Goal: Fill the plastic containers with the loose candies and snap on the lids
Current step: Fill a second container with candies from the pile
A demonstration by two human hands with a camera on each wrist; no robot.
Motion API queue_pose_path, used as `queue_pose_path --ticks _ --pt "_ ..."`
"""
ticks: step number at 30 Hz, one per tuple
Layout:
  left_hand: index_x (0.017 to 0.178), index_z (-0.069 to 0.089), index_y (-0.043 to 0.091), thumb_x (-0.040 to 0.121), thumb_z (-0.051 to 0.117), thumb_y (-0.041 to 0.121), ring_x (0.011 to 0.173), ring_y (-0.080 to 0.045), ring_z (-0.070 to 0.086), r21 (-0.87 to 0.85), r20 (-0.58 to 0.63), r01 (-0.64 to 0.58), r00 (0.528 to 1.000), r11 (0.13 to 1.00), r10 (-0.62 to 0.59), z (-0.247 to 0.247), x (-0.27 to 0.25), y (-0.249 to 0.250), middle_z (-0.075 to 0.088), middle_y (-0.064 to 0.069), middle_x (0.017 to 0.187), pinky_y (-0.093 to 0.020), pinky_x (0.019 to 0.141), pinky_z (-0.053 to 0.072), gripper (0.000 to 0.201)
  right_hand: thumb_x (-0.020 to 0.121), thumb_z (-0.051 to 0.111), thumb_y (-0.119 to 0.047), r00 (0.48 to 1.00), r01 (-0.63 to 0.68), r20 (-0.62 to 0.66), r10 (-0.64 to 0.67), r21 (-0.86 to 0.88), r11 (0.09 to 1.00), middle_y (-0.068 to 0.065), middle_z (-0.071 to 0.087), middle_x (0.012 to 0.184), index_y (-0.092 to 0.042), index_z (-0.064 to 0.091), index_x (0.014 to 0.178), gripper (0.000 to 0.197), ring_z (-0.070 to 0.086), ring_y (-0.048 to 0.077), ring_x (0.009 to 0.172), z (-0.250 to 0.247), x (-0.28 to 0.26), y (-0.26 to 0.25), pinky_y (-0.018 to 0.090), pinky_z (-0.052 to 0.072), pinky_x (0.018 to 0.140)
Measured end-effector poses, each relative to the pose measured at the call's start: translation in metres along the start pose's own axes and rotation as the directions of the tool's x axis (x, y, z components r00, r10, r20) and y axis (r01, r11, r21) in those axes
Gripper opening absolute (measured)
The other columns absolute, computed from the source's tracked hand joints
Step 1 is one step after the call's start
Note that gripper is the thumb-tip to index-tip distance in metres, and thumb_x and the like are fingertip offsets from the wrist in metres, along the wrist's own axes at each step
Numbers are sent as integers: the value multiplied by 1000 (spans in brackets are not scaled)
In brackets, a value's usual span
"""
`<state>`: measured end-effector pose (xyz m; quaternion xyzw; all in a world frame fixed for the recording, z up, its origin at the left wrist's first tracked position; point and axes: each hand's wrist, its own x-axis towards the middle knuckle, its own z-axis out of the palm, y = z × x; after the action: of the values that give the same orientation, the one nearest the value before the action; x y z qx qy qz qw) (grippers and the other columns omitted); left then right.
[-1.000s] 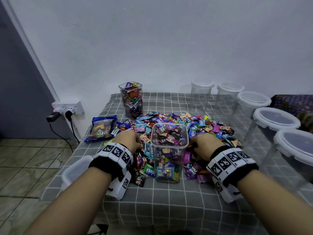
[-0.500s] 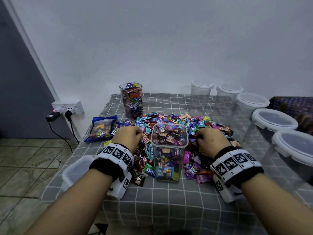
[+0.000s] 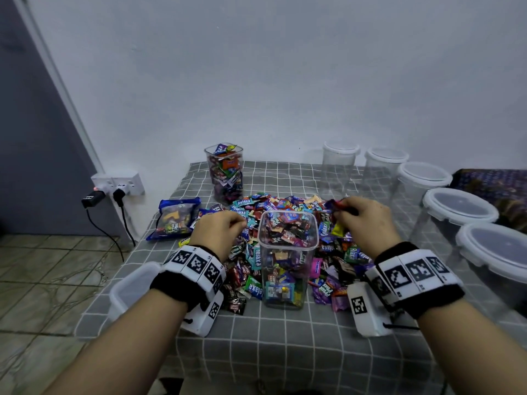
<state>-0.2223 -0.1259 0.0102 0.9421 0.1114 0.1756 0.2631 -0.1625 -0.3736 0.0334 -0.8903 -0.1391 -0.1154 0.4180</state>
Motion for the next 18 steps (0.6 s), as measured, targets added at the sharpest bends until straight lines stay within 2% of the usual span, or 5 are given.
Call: queue_pose_path --ticks 4,9,12,16,18 --pt "100 73 18 92 59 29 90 -16 63 3 -22 -16 1000 1000 16 0 -1 2 72 -1 96 -25 80 46 20 83 63 -8 991 118 -85 -108 129 985 11 66 74 -13 71 86 9 58 26 71 -7 0 -23 41 49 71" --pt "101 73 18 92 59 28 90 -16 63 -1 -36 -14 999 1000 14 0 -2 3 72 -1 96 -23 79 44 19 84 64 -7 967 244 -135 -218 227 943 0 65 78 -17 70 89 13 59 19 76 -4 -7 -52 31 47 72" --pt "101 72 19 92 58 29 90 -16 63 -5 -35 -11 999 1000 11 0 -2 3 72 -1 97 -23 79 44 19 84 65 -5 942 329 -125 -313 147 933 -7 62 81 -10 72 92 12 56 10 78 0 -14 -60 18 44 71" --pt "101 72 19 92 58 30 90 -16 63 -3 -39 -15 999 1000 15 1 -2 3 72 -1 97 -23 79 43 20 82 66 -4 898 434 -88 -431 14 901 5 69 93 -6 72 90 11 62 18 87 7 -21 -60 30 49 79" --pt "101 72 19 93 57 29 90 -16 63 0 -42 -22 999 1000 22 1 -1 2 72 -1 97 -24 80 44 20 81 65 -5 879 472 -74 -472 -21 882 4 70 94 -7 73 89 11 62 17 87 10 -24 -58 23 46 81"
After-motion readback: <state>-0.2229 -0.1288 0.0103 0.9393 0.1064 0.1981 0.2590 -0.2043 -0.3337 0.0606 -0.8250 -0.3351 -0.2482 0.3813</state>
